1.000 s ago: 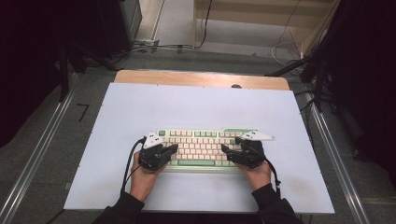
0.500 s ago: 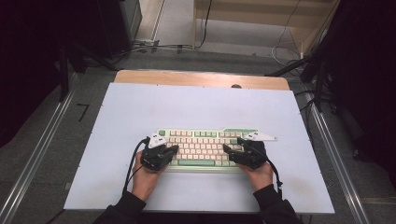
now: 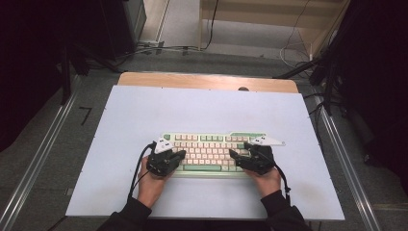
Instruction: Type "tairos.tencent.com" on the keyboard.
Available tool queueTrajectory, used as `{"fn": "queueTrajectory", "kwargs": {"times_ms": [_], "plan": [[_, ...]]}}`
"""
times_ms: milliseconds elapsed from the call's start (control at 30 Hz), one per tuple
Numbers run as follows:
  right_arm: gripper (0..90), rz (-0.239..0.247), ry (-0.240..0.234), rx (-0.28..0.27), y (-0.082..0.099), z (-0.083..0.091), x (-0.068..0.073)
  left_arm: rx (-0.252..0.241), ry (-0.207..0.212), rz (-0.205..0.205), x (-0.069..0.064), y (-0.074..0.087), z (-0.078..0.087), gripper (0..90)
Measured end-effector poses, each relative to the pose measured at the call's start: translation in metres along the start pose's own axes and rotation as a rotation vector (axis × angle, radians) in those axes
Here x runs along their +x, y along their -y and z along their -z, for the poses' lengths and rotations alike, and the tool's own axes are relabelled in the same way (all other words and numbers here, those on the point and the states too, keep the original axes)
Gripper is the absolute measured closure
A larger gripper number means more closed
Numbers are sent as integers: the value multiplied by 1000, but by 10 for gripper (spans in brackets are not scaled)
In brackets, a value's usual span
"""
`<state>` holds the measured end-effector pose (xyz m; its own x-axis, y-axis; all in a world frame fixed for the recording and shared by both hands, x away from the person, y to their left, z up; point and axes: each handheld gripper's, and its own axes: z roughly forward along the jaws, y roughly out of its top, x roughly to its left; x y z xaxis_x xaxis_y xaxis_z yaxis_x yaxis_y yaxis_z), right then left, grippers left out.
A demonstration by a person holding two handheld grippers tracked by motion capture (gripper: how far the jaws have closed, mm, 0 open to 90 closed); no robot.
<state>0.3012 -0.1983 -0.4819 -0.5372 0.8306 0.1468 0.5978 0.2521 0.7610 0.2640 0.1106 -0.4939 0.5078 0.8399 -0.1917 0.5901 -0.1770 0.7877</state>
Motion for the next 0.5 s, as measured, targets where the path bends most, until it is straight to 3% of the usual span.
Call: {"fn": "queueTrajectory", "kwargs": {"times_ms": [500], "plan": [[311,0,-3,1,0,0,0,-9,9,8,-1,-2,3,900]]}}
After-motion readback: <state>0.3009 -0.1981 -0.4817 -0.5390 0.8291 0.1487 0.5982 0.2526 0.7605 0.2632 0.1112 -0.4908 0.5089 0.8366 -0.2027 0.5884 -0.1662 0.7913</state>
